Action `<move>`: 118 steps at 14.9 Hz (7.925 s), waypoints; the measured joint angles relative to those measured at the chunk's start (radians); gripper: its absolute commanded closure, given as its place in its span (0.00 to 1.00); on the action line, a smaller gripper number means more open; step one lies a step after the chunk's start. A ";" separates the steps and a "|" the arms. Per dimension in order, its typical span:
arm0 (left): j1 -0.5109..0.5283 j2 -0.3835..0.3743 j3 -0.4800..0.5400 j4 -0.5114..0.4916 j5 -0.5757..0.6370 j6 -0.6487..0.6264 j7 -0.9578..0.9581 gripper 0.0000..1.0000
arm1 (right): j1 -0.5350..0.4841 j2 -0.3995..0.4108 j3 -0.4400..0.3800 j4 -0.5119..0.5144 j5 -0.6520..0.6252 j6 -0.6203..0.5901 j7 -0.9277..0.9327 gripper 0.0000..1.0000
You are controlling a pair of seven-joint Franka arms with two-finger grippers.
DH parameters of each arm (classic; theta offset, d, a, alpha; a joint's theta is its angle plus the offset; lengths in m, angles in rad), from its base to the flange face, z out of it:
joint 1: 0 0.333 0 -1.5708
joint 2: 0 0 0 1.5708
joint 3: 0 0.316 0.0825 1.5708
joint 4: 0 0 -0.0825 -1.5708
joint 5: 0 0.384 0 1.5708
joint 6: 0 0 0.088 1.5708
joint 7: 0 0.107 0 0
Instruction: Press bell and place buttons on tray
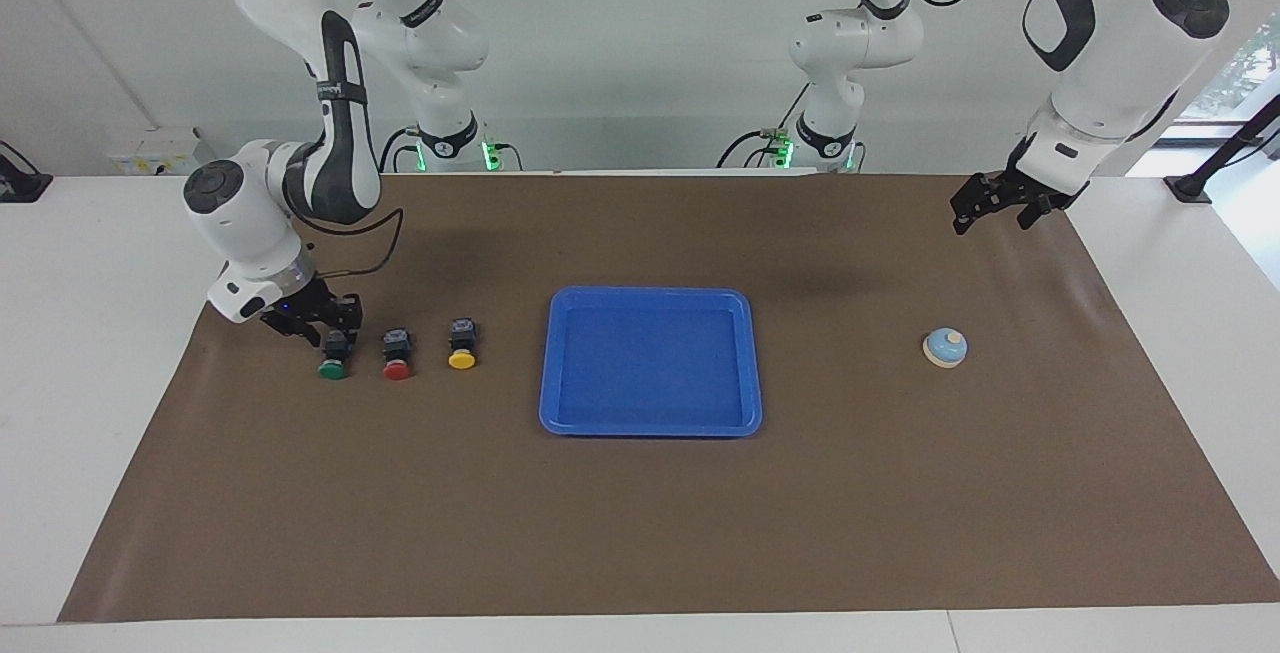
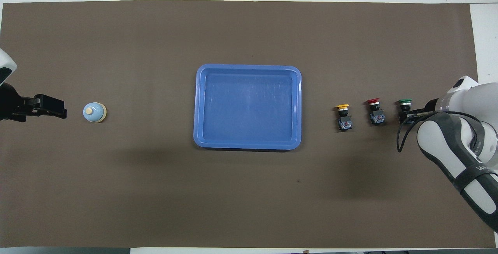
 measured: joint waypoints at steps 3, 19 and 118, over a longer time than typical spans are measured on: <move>-0.006 0.037 0.000 0.050 -0.001 -0.060 0.000 0.00 | 0.000 0.000 0.000 0.003 0.000 0.006 0.000 1.00; -0.022 0.082 -0.018 0.155 -0.001 -0.141 0.000 0.00 | 0.556 -0.042 0.020 0.314 0.002 -0.329 0.674 1.00; -0.022 0.079 -0.015 0.163 -0.001 -0.141 -0.001 0.00 | 0.379 0.004 0.008 0.018 0.001 -0.045 0.325 0.05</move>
